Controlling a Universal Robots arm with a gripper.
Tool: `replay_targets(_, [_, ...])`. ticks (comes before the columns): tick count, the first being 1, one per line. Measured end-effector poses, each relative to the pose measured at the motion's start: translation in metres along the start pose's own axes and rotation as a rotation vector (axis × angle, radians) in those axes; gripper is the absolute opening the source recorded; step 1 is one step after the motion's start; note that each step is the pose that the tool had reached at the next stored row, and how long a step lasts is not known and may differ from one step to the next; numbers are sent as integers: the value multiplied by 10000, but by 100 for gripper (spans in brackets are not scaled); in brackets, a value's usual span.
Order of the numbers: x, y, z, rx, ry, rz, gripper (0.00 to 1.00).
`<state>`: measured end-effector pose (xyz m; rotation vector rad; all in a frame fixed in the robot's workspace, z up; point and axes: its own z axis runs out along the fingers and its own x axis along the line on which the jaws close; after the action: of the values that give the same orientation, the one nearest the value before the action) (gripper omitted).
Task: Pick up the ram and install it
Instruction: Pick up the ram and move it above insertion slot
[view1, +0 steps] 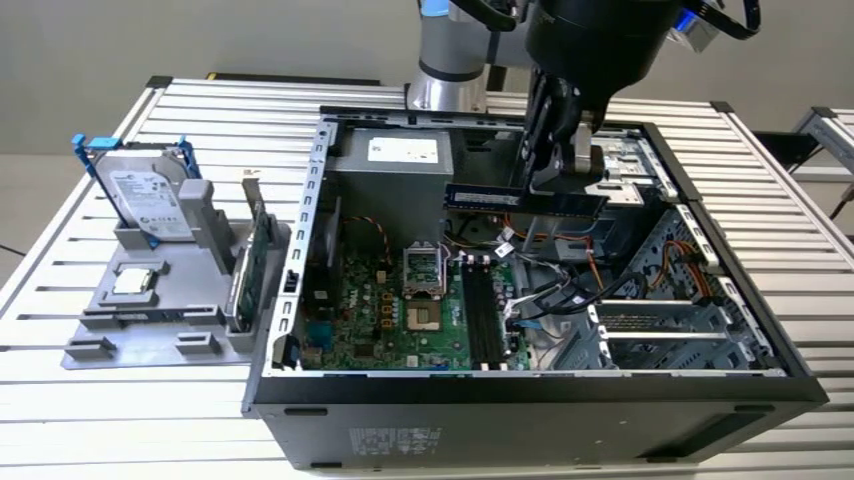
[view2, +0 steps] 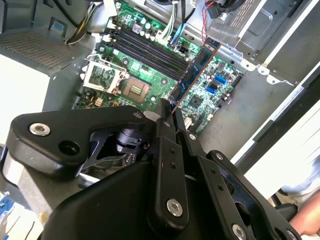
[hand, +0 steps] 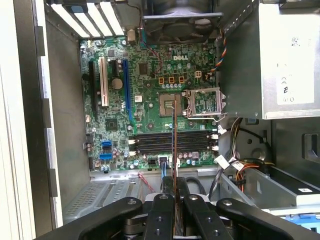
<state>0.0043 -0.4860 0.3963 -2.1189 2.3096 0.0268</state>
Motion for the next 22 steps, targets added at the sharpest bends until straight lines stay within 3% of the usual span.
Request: replay_targets(22, [-2, -27, 9, 36, -17, 2155, 0])
